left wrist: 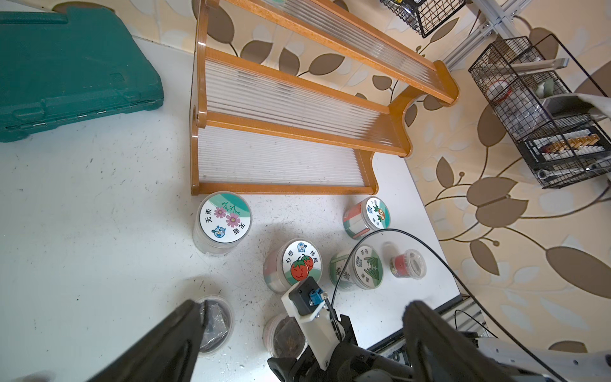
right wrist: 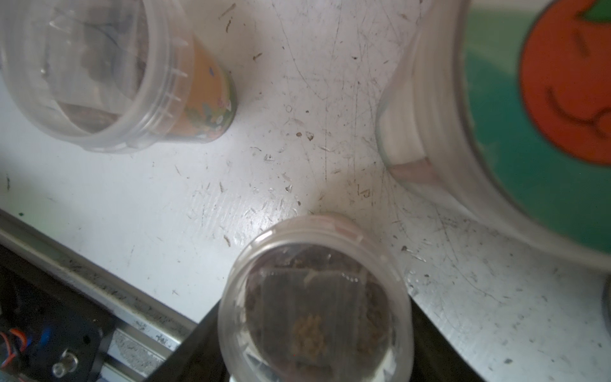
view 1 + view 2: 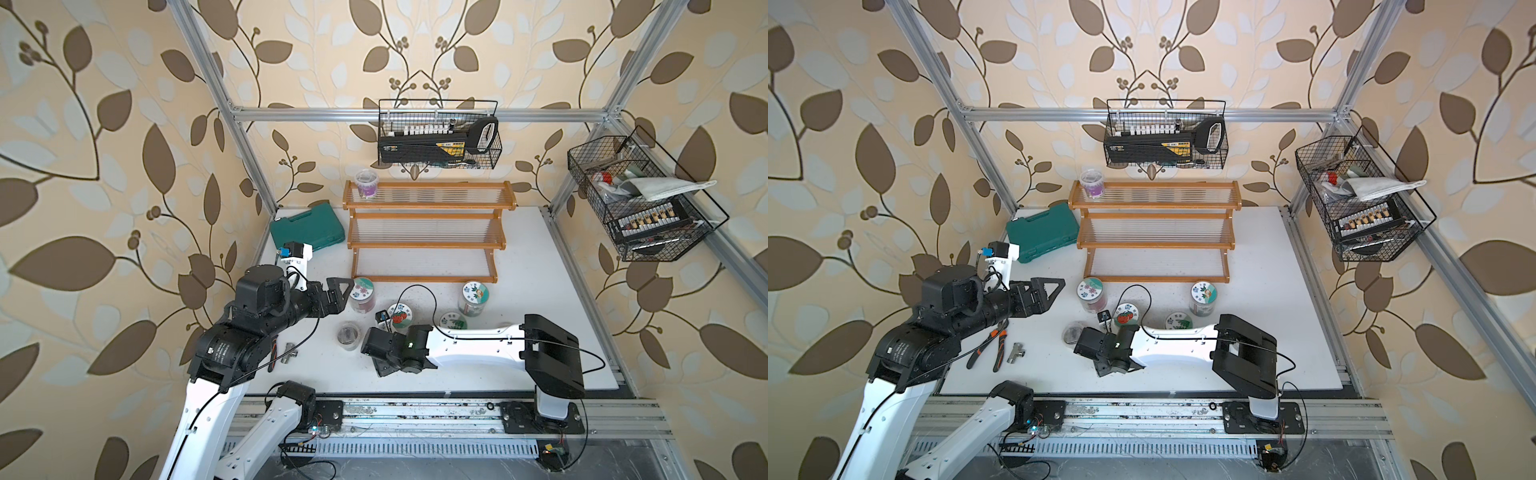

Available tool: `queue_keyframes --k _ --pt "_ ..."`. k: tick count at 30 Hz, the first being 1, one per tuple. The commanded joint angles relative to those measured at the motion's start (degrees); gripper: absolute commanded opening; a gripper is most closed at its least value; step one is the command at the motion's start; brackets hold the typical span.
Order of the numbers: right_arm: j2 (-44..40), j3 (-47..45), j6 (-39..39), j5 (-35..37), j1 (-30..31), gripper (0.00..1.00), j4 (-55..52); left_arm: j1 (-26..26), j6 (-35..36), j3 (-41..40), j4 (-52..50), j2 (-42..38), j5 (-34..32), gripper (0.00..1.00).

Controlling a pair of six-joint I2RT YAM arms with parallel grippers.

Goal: Place the seed container on the shelf
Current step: Pick up the seed jar at the center of the board.

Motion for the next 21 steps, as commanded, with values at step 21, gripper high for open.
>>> queue_keyframes --k 21 --pt "-25.49 6.63 -8.51 -1.42 -4.66 0.60 -24.11 0.44 3.76 -9.17 25.49 1.44 37.35 0.98"
